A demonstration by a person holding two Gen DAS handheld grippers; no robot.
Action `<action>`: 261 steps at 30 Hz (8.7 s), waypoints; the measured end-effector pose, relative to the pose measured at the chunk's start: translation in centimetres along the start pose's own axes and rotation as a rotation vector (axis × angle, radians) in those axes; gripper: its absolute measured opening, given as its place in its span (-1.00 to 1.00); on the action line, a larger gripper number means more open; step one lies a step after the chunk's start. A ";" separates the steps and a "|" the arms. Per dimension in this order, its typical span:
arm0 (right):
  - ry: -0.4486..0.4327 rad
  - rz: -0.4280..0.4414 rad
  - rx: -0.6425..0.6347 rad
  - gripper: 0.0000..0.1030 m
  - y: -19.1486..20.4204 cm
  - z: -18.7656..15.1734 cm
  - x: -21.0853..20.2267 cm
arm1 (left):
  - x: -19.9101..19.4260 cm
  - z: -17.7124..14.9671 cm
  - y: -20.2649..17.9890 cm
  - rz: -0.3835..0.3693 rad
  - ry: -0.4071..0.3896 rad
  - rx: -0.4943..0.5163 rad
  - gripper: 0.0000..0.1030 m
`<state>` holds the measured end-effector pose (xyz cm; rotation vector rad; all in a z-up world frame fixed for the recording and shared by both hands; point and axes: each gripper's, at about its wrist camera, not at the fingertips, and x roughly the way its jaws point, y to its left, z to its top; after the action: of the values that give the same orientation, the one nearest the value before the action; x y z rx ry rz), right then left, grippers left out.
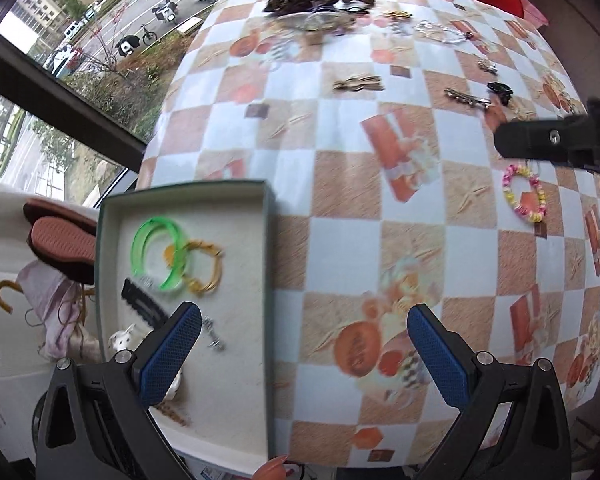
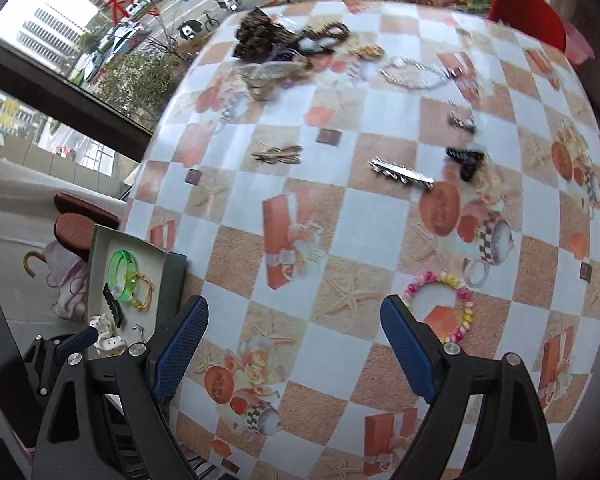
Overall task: Organize jewelry
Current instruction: 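Move both tools back over the gold hair pin and black claw clip, then grasp the gold hair pin with the left tool while the right tool grasps the black claw clip, then carry the gold pin and black claw clip in both tools over the white box, then open the right tool releasing the claw clip while the left tool releases the gold pin, then move both tools back over the silver spiked hair clip and pink beaded bracelet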
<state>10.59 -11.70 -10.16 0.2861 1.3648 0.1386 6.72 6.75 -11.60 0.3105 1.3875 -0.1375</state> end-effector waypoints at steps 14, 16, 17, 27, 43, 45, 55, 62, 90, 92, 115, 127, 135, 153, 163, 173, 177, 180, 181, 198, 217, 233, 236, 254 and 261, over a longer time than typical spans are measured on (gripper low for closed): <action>0.077 -0.078 0.148 0.74 -11.3 0.7 0.6 | 1.8 5.1 -4.0 -0.069 -0.009 -0.056 1.00; 0.078 -0.087 0.156 0.74 -12.2 1.2 0.8 | 2.3 6.3 -4.4 -0.081 -0.015 -0.063 1.00; 0.077 -0.091 0.158 0.74 -12.5 1.5 0.9 | 2.5 6.8 -4.6 -0.085 -0.017 -0.068 1.00; 0.050 -0.088 0.166 0.75 -14.5 6.2 2.1 | 5.9 13.4 -3.6 -0.068 -0.037 -0.136 1.00; 0.053 -0.126 0.203 0.63 -14.5 10.4 6.4 | 12.9 18.9 -0.4 -0.169 0.109 -0.557 0.60; 0.041 -0.144 0.202 0.63 -14.3 10.6 6.7 | 13.0 19.4 -0.1 -0.153 0.101 -0.593 0.60; 0.006 -0.308 0.105 -0.06 -11.4 11.4 7.5 | 12.8 21.9 -2.2 -0.064 0.074 -0.557 -0.40; -0.010 -0.295 0.122 -0.64 -12.2 11.1 6.8 | 12.4 22.2 -4.6 -0.091 0.055 -0.469 -0.77; -0.017 -0.050 0.111 -0.64 -9.9 3.7 0.6 | 4.3 9.2 -2.2 -0.223 -0.041 -0.276 -0.77; -0.015 -0.052 0.105 -0.64 -9.4 3.1 0.4 | 3.8 8.0 -1.5 -0.222 -0.044 -0.272 -0.77; -0.017 -0.016 -0.045 -0.64 3.4 -1.1 0.1 | -0.2 -1.4 6.9 -0.218 -0.098 -0.306 -0.77; 0.010 0.008 -0.146 -0.64 11.0 -3.3 1.8 | 0.2 -6.6 12.2 -0.210 -0.088 -0.382 -0.77; 0.054 0.028 -0.218 -0.64 15.8 -4.3 4.3 | 2.0 -9.8 15.2 -0.196 -0.048 -0.433 -0.77; 0.212 -0.010 -0.352 -0.64 21.8 -5.2 12.3 | 8.0 -13.0 16.1 -0.202 0.074 -0.445 -0.77; 0.265 -0.056 -0.353 -0.64 21.9 -4.7 15.3 | 9.4 -13.2 15.3 -0.181 0.094 -0.426 -0.77; 0.293 -0.048 -0.376 -0.51 22.3 -4.7 15.8 | 9.4 -12.8 14.9 -0.156 0.111 -0.424 -0.76; 0.289 -0.018 -0.379 -0.17 22.8 -4.6 15.7 | 9.2 -12.7 14.7 -0.140 0.120 -0.422 -0.76; 0.270 0.004 -0.376 0.07 23.3 -4.5 14.9 | 8.9 -12.7 14.7 -0.129 0.118 -0.425 -0.76; 0.265 0.010 -0.373 0.10 23.4 -4.5 14.7 | 8.8 -12.7 14.7 -0.124 0.115 -0.428 -0.76; 0.188 0.072 -0.255 0.29 19.2 -4.4 9.4 | 7.1 -12.1 13.4 -0.083 0.128 -0.380 -0.76; 0.109 0.041 -0.066 0.71 7.7 -3.5 4.9 | 2.7 -8.2 9.5 -0.005 0.055 -0.283 1.00; 0.061 -0.129 0.176 0.71 -7.6 -5.3 1.6 | 1.3 -0.2 2.7 -0.104 0.003 -0.181 1.00; 0.065 -0.159 0.190 0.71 -9.4 -5.5 1.6 | 1.9 1.6 1.1 -0.157 0.017 -0.186 1.00; 0.055 -0.270 0.142 0.56 -13.3 -4.2 3.2 | 7.5 13.4 -7.5 -0.325 0.110 -0.284 1.00; 0.061 -0.269 0.128 0.40 -13.6 -4.1 4.1 | 9.4 17.3 -10.5 -0.355 0.131 -0.317 1.00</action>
<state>6.52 -23.12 -18.52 0.2039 1.4618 -0.1664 21.82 -7.56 -19.67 -0.1956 1.5600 -0.1887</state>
